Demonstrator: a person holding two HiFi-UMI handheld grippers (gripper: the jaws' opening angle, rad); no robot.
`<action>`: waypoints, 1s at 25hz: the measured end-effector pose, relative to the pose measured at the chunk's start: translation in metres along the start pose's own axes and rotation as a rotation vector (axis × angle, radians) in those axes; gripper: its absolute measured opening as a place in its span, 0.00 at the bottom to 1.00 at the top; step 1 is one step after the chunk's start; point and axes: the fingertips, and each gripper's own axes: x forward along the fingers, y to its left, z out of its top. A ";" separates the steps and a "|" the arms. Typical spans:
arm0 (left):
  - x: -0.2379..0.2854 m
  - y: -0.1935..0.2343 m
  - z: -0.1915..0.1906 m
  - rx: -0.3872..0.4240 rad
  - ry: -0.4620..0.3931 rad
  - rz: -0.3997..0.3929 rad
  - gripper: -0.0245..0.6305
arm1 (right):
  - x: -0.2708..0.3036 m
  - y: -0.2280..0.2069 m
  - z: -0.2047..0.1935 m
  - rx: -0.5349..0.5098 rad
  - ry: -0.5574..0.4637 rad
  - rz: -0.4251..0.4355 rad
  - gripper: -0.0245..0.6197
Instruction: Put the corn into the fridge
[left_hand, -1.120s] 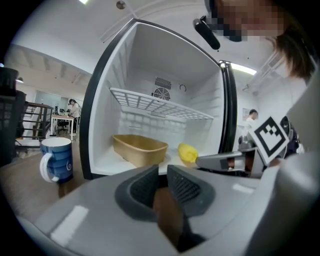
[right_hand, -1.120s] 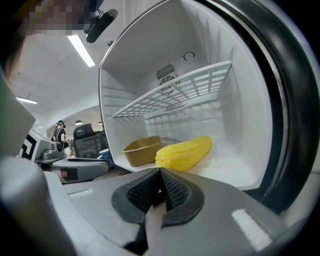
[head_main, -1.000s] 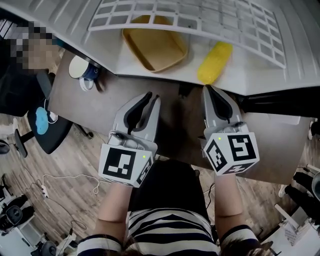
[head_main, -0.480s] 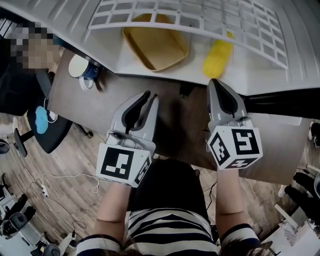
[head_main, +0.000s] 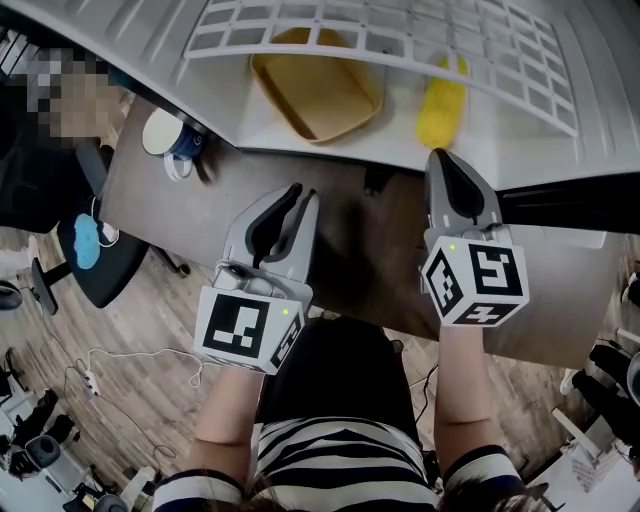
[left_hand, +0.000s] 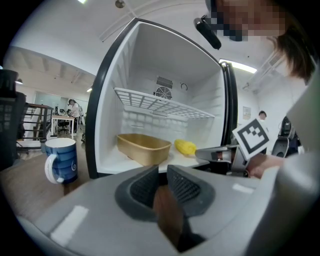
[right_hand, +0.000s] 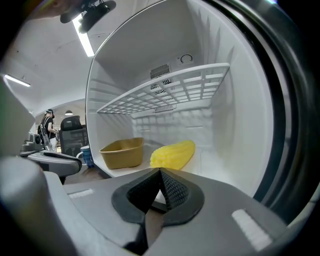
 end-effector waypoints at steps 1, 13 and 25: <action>-0.001 0.001 0.000 -0.001 0.000 0.001 0.04 | 0.000 0.000 0.000 0.002 0.000 -0.002 0.02; -0.014 0.002 0.013 -0.004 -0.023 0.008 0.04 | -0.027 0.004 -0.004 0.034 0.004 -0.015 0.02; -0.030 0.005 0.017 -0.013 -0.023 0.034 0.04 | -0.065 0.007 -0.013 0.070 0.015 -0.046 0.02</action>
